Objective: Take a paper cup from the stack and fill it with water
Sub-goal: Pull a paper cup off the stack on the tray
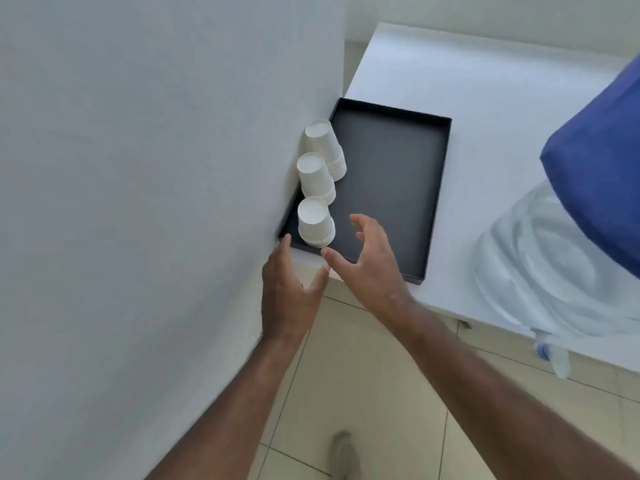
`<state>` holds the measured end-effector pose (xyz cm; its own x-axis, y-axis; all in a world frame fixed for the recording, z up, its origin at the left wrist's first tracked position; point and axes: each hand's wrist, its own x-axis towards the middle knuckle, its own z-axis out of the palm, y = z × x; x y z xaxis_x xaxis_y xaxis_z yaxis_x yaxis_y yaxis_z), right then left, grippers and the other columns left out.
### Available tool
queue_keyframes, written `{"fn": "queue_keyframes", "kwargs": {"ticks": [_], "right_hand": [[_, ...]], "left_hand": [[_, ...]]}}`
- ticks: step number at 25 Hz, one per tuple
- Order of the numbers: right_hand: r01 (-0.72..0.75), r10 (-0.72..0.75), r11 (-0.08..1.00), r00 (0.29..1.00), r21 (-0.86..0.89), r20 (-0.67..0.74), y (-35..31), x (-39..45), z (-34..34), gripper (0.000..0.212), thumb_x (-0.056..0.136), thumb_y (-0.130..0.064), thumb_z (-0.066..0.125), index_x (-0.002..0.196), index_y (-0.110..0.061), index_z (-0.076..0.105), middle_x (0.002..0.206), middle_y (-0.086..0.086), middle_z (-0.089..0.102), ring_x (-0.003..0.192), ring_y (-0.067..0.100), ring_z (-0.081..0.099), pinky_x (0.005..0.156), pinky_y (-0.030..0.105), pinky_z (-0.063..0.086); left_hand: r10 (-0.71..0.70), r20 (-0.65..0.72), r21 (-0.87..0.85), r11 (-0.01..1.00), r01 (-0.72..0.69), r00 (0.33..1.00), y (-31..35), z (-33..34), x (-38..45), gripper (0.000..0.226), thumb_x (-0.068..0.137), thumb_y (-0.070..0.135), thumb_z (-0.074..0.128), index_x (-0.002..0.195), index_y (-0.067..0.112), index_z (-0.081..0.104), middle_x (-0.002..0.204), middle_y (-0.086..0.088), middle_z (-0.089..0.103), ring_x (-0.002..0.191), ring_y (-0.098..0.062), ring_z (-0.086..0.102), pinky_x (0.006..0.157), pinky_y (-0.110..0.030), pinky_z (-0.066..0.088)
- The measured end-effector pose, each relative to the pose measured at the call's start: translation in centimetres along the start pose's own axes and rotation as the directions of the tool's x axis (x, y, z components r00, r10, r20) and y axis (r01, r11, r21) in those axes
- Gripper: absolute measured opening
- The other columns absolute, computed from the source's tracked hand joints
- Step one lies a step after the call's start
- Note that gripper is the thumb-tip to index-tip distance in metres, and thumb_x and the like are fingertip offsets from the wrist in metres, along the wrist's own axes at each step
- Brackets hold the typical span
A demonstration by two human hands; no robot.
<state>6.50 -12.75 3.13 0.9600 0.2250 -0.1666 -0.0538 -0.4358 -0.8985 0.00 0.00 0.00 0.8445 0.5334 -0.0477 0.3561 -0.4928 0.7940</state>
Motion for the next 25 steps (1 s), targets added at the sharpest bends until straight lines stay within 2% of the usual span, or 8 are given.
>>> {"fn": "queue_keyframes", "kwargs": {"ticks": [2, 4, 10, 13, 16, 19, 22, 25], "right_hand": [[0.02, -0.02, 1.0, 1.0, -0.01, -0.004, -0.1, 2.4, 1.0, 0.079, 0.088, -0.041, 0.081, 0.154, -0.03, 0.039, 0.155, -0.012, 0.046, 0.142, 0.006, 0.045, 0.106, 0.026, 0.039], [0.013, -0.013, 1.0, 1.0, -0.013, 0.015, -0.3, 4.4, 1.7, 0.082, 0.086, -0.04, 0.084, 0.154, -0.03, 0.04, 0.156, -0.011, 0.047, 0.139, 0.005, 0.044, 0.104, 0.025, 0.037], [0.023, -0.024, 1.0, 0.998, 0.021, 0.058, 0.5, 7.1, 4.0, 0.069, 0.085, -0.036, 0.086, 0.144, -0.033, 0.049, 0.148, -0.01, 0.054, 0.132, 0.006, 0.049, 0.105, 0.029, 0.044], [0.015, -0.017, 0.999, 0.999, 0.038, 0.051, 0.9, 8.0, 4.1, 0.058, 0.088, -0.036, 0.084, 0.138, -0.034, 0.054, 0.141, -0.013, 0.06, 0.128, 0.003, 0.053, 0.099, 0.024, 0.043], [-0.041, 0.041, 0.979, 0.999, 0.202, 0.008, 0.9, 8.4, 3.1, 0.052, 0.089, -0.037, 0.083, 0.135, -0.031, 0.058, 0.129, -0.017, 0.07, 0.119, -0.002, 0.065, 0.09, 0.017, 0.052], [-0.135, 0.136, 0.904, 0.99, 0.407, 0.027, 1.2, 8.6, 2.1, 0.05, 0.091, -0.038, 0.08, 0.135, -0.024, 0.06, 0.129, -0.007, 0.074, 0.122, 0.008, 0.071, 0.094, 0.029, 0.061], [-0.17, 0.159, 0.892, 0.985, 0.419, 0.061, 1.5, 8.4, 1.7, 0.048, 0.095, -0.039, 0.077, 0.137, -0.023, 0.058, 0.134, -0.002, 0.073, 0.128, 0.018, 0.069, 0.107, 0.047, 0.06], [-0.157, 0.144, 0.886, 0.988, 0.437, 0.063, 1.4, 8.1, 1.6, 0.047, 0.096, -0.036, 0.078, 0.136, -0.022, 0.058, 0.132, 0.0, 0.073, 0.125, 0.02, 0.07, 0.1, 0.042, 0.063]], "left_hand": [[0.042, -0.011, 0.01, 0.999, -0.042, 0.999, -0.6, 0.8, 1.7, 0.089, 0.085, 0.052, 0.075, 0.158, 0.028, 0.028, 0.158, 0.007, 0.043, 0.144, -0.007, 0.031, 0.112, -0.03, 0.04], [0.058, -0.017, 0.009, 0.998, -0.058, 0.998, -1.1, 1.4, 3.2, 0.093, 0.083, 0.047, 0.08, 0.157, 0.024, 0.03, 0.156, 0.005, 0.046, 0.141, -0.009, 0.034, 0.115, -0.037, 0.04], [0.07, -0.049, 0.051, 0.996, -0.068, 0.996, -2.4, 3.5, 5.1, 0.096, 0.077, 0.048, 0.085, 0.154, 0.019, 0.036, 0.148, 0.003, 0.055, 0.138, -0.019, 0.042, 0.112, -0.042, 0.04], [0.065, -0.055, 0.085, 0.995, -0.06, 0.996, -2.6, 4.0, 5.6, 0.094, 0.076, 0.052, 0.083, 0.153, 0.021, 0.038, 0.148, 0.005, 0.055, 0.138, -0.02, 0.04, 0.111, -0.043, 0.036], [0.076, -0.095, 0.137, 0.989, -0.063, 0.993, -2.1, 4.2, 6.4, 0.094, 0.075, 0.053, 0.083, 0.152, 0.023, 0.039, 0.146, 0.007, 0.055, 0.137, -0.021, 0.041, 0.106, -0.038, 0.024], [0.107, -0.093, 0.164, 0.982, -0.091, 0.99, -1.4, 4.4, 7.5, 0.088, 0.076, 0.054, 0.079, 0.15, 0.026, 0.041, 0.142, 0.009, 0.058, 0.134, -0.02, 0.043, 0.1, -0.037, 0.023], [0.111, -0.085, 0.145, 0.985, -0.098, 0.99, -1.0, 4.7, 8.2, 0.079, 0.077, 0.055, 0.078, 0.145, 0.029, 0.047, 0.135, 0.009, 0.061, 0.13, -0.018, 0.046, 0.099, -0.039, 0.026], [0.119, -0.069, 0.129, 0.986, -0.109, 0.991, -1.0, 4.8, 8.0, 0.074, 0.077, 0.055, 0.079, 0.141, 0.03, 0.05, 0.131, 0.011, 0.062, 0.128, -0.016, 0.048, 0.1, -0.043, 0.03]]}}
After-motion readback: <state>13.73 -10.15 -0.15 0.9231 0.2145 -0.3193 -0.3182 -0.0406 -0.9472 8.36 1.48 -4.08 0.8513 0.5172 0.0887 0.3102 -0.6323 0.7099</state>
